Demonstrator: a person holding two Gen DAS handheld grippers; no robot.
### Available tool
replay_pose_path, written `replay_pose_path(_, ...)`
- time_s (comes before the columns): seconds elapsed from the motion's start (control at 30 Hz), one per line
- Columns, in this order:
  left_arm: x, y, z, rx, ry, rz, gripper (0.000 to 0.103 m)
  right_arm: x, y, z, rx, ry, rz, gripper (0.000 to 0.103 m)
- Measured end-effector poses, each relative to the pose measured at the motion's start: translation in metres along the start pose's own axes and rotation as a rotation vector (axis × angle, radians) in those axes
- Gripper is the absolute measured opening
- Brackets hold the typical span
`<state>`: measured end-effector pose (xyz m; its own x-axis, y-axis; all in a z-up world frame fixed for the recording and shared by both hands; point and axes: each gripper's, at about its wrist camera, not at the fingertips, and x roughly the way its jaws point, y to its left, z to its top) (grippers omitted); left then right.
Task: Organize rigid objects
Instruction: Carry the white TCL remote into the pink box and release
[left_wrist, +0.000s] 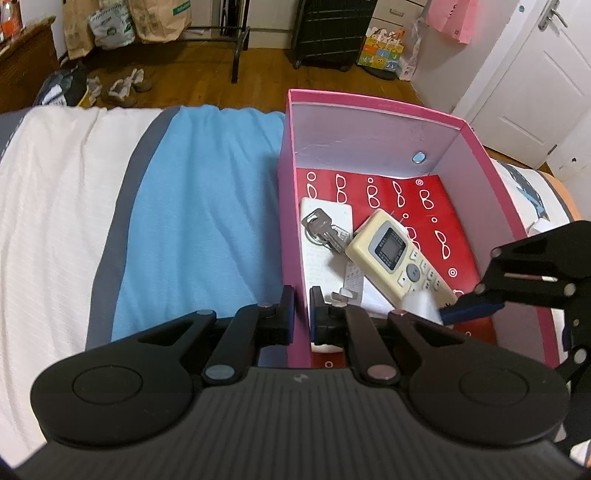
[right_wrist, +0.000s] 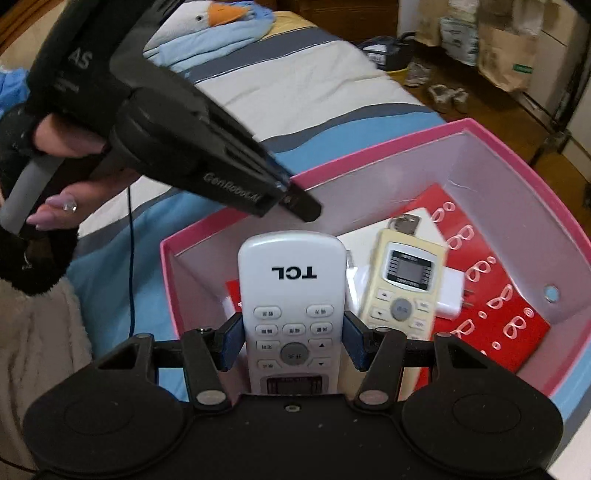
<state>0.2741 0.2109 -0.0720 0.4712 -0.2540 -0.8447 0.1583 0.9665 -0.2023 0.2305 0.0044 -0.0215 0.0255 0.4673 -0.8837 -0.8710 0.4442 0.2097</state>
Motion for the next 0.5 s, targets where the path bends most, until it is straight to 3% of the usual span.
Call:
replay_pose_path(0.2,0.0,0.0,0.0,-0.003,0.003,-0.001,0.007,0.006,-0.001,0.0,0.006,0.023,0.0,0.061)
replay_pose_path(0.5,0.0,-0.002,0.001,-0.003,0.003,0.008,0.007,-0.088,-0.021,-0.035,0.205,-0.262,-0.059,0.062)
